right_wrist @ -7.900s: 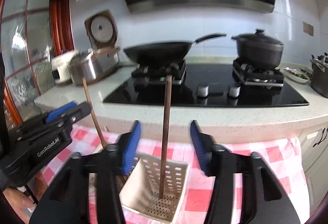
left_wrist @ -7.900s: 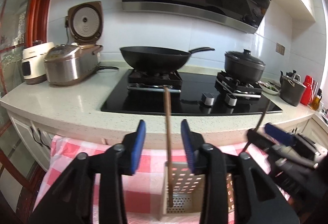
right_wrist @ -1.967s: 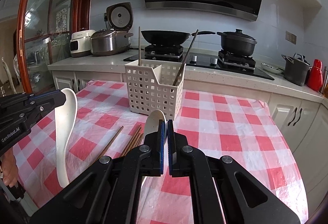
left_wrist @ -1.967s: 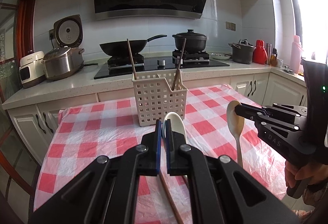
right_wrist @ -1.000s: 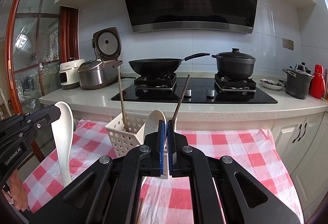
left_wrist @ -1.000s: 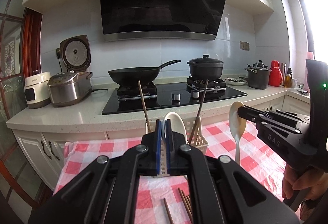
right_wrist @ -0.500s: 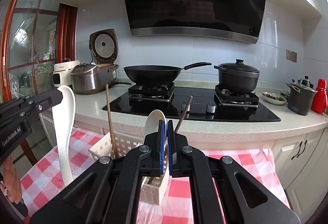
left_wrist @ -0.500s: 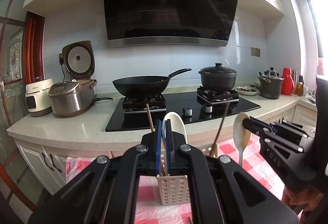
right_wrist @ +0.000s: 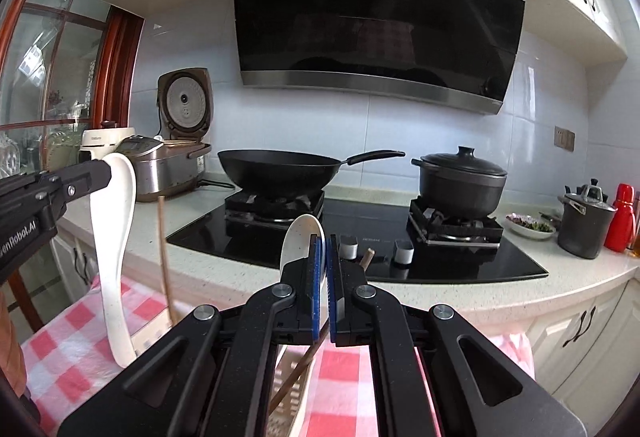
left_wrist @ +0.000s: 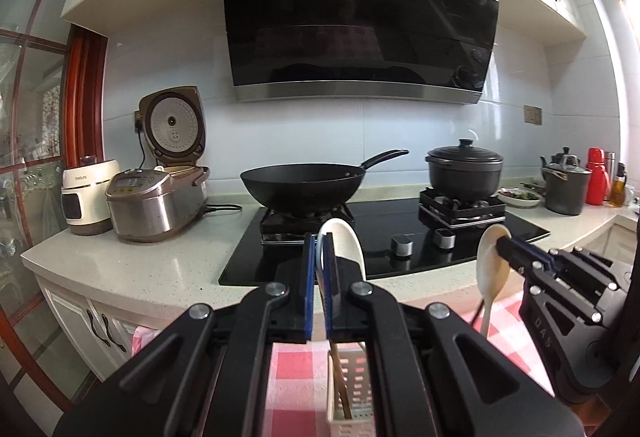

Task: Organize utensils
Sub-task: 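Lift both white spoons and carry them over the basket, then open both tools to drop the spoons into the basket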

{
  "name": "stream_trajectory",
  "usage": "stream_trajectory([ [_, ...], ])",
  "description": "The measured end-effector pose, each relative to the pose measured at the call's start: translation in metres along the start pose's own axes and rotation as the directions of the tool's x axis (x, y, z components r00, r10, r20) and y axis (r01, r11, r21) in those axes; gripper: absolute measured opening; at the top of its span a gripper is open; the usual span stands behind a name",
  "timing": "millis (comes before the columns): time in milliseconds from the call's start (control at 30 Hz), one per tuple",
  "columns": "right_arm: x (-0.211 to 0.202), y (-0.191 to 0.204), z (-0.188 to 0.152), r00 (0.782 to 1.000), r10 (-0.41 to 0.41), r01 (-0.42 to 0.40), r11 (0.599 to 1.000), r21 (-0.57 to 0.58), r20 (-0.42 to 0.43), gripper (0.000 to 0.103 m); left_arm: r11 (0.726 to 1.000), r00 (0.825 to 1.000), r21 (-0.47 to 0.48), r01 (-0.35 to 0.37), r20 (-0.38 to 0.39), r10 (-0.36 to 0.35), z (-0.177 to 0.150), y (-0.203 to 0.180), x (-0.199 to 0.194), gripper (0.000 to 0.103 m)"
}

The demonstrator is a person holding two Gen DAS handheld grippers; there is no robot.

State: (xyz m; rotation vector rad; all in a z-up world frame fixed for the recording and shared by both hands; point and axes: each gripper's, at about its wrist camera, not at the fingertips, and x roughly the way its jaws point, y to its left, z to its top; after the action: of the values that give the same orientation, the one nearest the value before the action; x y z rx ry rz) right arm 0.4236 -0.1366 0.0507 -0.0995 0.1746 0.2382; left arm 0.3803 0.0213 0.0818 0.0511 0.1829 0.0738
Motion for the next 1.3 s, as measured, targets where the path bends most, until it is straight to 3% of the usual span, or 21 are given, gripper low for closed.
stream_trajectory([
  [267,0.012,0.015,-0.021,0.997,-0.017,0.02,0.999,-0.043,0.069,0.004,0.997,0.998,0.038,-0.063,0.034,0.061,-0.022,-0.011,0.015,0.004],
  [467,0.019,0.017,-0.038,1.0,0.021,-0.02,0.999,-0.033,0.015,0.004,0.995,0.997,0.065,-0.072,0.011,0.072,-0.038,-0.019,0.024,0.004],
  [700,0.013,0.019,-0.051,0.996,0.077,-0.077,0.997,-0.016,-0.04,0.006,0.996,0.995,0.075,-0.05,-0.078,0.055,-0.061,-0.019,0.032,0.007],
  [800,0.009,0.016,-0.053,0.995,0.076,-0.076,0.997,0.004,-0.068,0.009,0.995,0.994,0.078,-0.055,-0.086,0.062,-0.066,-0.017,0.028,0.022],
  [867,0.002,0.01,-0.054,0.995,0.073,-0.071,0.997,0.022,-0.074,0.012,0.996,0.995,0.063,-0.064,-0.071,0.069,-0.066,-0.012,0.018,0.047],
  [900,-0.001,0.008,-0.054,0.995,0.073,-0.071,0.997,0.03,-0.075,0.015,0.996,0.995,0.057,-0.069,-0.064,0.072,-0.066,-0.01,0.014,0.049],
  [967,-0.013,0.001,-0.053,0.994,0.079,-0.076,0.996,0.049,-0.072,0.036,0.996,0.995,0.047,-0.079,-0.056,0.082,-0.065,-0.004,0.003,0.053],
  [1033,-0.027,-0.005,-0.052,0.995,0.084,-0.079,0.994,0.072,-0.058,0.045,0.996,0.995,0.031,-0.087,-0.053,0.089,-0.065,0.003,-0.011,0.059],
  [1100,-0.043,-0.009,-0.051,0.995,0.082,-0.078,0.994,0.077,-0.054,0.045,0.996,0.994,0.017,-0.092,-0.05,0.093,-0.064,0.01,-0.025,0.064],
  [1233,-0.076,-0.014,-0.054,0.995,0.082,-0.076,0.993,0.088,-0.065,0.045,0.994,0.993,0.005,-0.111,-0.045,0.111,-0.069,0.019,-0.065,0.083],
  [1300,-0.095,-0.015,-0.06,0.993,0.087,-0.079,0.992,0.099,-0.078,0.045,0.994,0.993,-0.005,-0.111,-0.052,0.111,-0.073,0.024,-0.086,0.086],
])
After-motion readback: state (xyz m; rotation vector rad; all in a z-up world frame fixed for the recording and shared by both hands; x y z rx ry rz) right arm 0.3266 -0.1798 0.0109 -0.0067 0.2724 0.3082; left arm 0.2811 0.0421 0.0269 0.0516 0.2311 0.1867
